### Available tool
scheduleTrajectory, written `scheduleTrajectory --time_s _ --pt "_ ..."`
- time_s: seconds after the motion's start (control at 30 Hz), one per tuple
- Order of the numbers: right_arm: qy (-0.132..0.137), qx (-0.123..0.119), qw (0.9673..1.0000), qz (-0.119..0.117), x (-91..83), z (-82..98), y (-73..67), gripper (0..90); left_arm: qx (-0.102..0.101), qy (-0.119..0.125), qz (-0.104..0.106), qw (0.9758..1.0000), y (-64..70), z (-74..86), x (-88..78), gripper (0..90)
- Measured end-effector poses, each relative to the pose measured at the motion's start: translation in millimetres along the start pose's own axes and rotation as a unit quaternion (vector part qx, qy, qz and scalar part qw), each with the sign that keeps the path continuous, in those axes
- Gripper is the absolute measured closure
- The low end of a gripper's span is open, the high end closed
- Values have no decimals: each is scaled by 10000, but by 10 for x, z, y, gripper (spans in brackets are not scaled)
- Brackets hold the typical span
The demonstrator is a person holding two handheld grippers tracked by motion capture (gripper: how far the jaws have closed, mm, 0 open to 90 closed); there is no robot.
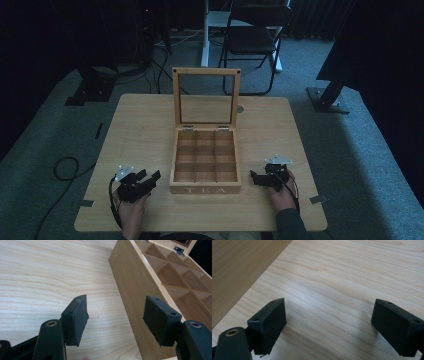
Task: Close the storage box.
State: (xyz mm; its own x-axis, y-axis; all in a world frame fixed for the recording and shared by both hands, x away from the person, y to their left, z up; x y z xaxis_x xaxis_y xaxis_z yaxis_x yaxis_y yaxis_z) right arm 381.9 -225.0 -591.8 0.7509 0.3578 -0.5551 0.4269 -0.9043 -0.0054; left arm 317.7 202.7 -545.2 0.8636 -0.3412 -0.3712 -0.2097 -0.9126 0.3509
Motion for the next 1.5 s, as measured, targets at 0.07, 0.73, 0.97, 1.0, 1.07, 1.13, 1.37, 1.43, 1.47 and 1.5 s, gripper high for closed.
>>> scheduleTrajectory --time_s 0.07,0.73,0.97,1.0,1.07,1.13,1.37,1.43,1.47,1.5 --pt "1 -17 10000 -26 -1 0 -10 122 42 -57 20 10000 24 25 10 366" --pt "0 -25 10000 -28 -7 5 -21 122 241 -185 100 9995 105 29 31 402" --pt "0 -21 10000 -29 -7 5 -22 122 284 -257 121 9992 111 -5 26 410" --pt "0 -21 10000 -29 -7 5 -22 122 284 -257 121 9992 111 -5 26 410" --pt "0 -24 10000 -28 -7 5 -22 122 218 -249 159 9993 121 -22 26 410" --pt "0 -24 10000 -28 -7 5 -22 122 238 -233 161 9993 128 -34 24 410" --pt "-1 -25 10000 -30 -7 5 -21 122 330 -181 195 9991 163 -141 37 408" --pt "-2 -25 10000 -33 -7 5 -21 124 305 -179 206 9992 169 -151 39 407" --pt "3 -35 10000 -47 -6 4 -21 125 325 -180 227 9991 176 -169 43 407" --pt "3 -35 10000 -47 -6 4 -21 125 325 -180 227 9991 176 -169 43 406"
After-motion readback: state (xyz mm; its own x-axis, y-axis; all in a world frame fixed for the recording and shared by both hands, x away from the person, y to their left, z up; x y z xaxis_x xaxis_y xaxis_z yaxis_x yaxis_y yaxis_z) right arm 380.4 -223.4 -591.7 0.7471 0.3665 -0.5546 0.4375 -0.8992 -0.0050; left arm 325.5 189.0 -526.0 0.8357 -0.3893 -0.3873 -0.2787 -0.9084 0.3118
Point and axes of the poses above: each handheld gripper's, and its own axes: x roughly forward along the jaws, z roughly out of its underside, y roughly to its right, the point moved 6 cm from there along x, roughly forward along the jaws, and after that the axes turned 10 degrees about y, right-handed, at the moved point
